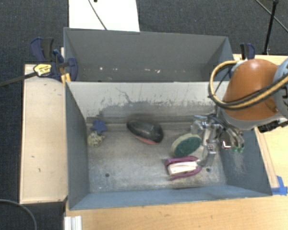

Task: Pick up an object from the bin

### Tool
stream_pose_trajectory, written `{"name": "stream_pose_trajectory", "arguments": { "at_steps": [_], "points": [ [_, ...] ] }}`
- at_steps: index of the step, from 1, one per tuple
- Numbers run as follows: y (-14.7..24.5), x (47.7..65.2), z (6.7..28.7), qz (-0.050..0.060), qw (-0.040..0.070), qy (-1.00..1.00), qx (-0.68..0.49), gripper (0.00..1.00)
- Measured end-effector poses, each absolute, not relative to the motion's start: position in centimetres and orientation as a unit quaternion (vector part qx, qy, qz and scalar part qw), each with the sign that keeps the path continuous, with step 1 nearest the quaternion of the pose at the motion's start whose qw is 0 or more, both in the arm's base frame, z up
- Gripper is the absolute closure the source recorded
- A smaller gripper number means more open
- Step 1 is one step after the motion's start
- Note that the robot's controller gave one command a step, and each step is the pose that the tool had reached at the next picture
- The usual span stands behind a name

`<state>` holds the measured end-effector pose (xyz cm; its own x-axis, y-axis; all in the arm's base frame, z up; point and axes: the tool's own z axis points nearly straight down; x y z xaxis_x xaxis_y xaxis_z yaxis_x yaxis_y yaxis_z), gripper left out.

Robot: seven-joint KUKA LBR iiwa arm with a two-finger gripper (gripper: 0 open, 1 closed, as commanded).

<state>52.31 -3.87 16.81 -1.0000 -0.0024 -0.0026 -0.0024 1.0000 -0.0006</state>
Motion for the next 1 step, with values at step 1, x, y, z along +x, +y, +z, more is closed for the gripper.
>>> {"name": "stream_pose_trajectory", "arguments": {
  "at_steps": [1],
  "points": [
    [-3.31, 55.95, 7.35, 0.000, 0.004, 0.981, -0.196, 0.00]
  ]
}}
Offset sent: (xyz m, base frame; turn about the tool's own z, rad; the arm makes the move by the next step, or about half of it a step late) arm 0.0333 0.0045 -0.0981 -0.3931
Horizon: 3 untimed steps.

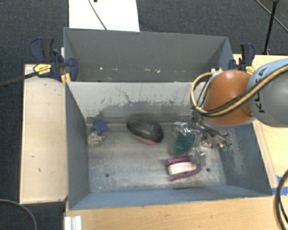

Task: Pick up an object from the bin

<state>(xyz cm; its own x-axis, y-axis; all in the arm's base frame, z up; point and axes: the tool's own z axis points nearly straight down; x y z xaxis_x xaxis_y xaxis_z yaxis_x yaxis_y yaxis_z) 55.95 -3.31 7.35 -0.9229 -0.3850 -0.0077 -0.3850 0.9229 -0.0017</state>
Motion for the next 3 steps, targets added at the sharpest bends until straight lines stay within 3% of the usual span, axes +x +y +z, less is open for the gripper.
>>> {"name": "stream_pose_trajectory", "arguments": {
  "at_steps": [1, 2, 3],
  "points": [
    [-3.2, 56.1, 7.6, 0.000, 0.007, 0.981, -0.196, 1.00],
    [-3.2, 57.7, 19.1, -0.001, 0.006, 0.982, -0.189, 1.00],
    [-9.3, 51.7, 27.3, -0.003, 0.003, 0.920, -0.391, 1.00]
  ]
}}
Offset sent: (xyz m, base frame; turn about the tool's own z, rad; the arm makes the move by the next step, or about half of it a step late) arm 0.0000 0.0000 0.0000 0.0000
